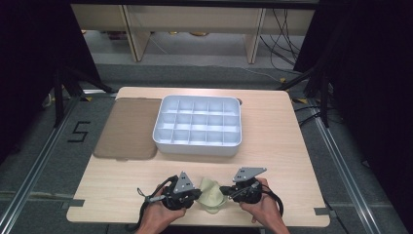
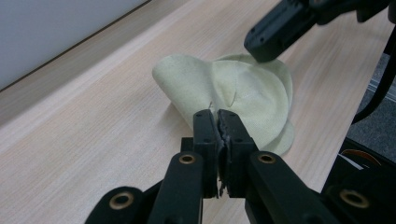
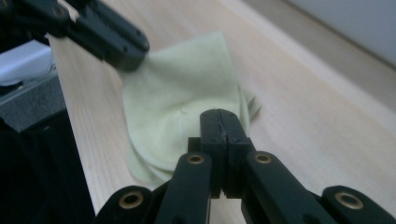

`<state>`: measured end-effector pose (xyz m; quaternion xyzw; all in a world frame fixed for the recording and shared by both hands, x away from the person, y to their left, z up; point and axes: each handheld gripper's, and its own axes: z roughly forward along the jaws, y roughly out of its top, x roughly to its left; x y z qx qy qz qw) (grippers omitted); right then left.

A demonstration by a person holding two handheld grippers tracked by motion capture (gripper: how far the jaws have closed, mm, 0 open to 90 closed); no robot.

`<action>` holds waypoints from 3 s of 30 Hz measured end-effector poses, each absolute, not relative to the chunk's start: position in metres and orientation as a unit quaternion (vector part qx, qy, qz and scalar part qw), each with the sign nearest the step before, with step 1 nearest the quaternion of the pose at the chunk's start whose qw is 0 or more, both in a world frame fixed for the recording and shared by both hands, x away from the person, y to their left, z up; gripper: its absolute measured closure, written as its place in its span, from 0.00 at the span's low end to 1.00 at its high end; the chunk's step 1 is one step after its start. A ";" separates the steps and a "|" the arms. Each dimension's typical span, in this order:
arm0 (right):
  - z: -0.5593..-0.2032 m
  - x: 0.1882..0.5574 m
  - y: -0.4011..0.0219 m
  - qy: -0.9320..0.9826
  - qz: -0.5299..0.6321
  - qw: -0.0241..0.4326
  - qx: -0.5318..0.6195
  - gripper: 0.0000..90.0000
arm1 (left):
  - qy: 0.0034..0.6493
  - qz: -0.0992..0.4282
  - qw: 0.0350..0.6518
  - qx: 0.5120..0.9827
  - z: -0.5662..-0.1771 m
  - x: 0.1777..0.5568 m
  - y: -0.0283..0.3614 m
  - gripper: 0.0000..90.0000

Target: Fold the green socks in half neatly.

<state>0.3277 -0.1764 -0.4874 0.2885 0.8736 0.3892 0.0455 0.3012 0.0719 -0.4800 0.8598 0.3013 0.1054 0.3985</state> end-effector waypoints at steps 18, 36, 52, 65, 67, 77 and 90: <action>-0.502 0.336 -0.171 0.879 0.381 0.017 0.286 1.00 | 0.239 0.103 0.409 0.874 -0.475 0.288 0.032 0.96; -0.472 0.340 -0.194 0.837 0.451 0.024 0.309 1.00 | 0.222 0.095 0.385 0.891 -0.496 0.290 0.009 0.96; -0.492 0.343 -0.171 0.876 0.384 0.014 0.293 1.00 | 0.258 0.071 0.427 0.864 -0.486 0.291 0.020 0.90; -0.492 0.343 -0.173 0.875 0.384 0.013 0.293 1.00 | 0.242 0.049 0.389 0.888 -0.498 0.294 0.021 0.94; -0.492 0.342 -0.173 0.877 0.383 0.013 0.291 1.00 | 0.256 0.045 0.394 0.882 -0.499 0.294 0.021 0.95; -0.488 0.336 -0.182 0.875 0.381 0.022 0.297 0.97 | 0.260 0.060 0.387 0.883 -0.499 0.297 0.029 0.95; -0.484 0.348 -0.172 0.882 0.352 0.013 0.313 0.56 | 0.246 0.063 0.382 0.889 -0.499 0.298 0.029 0.95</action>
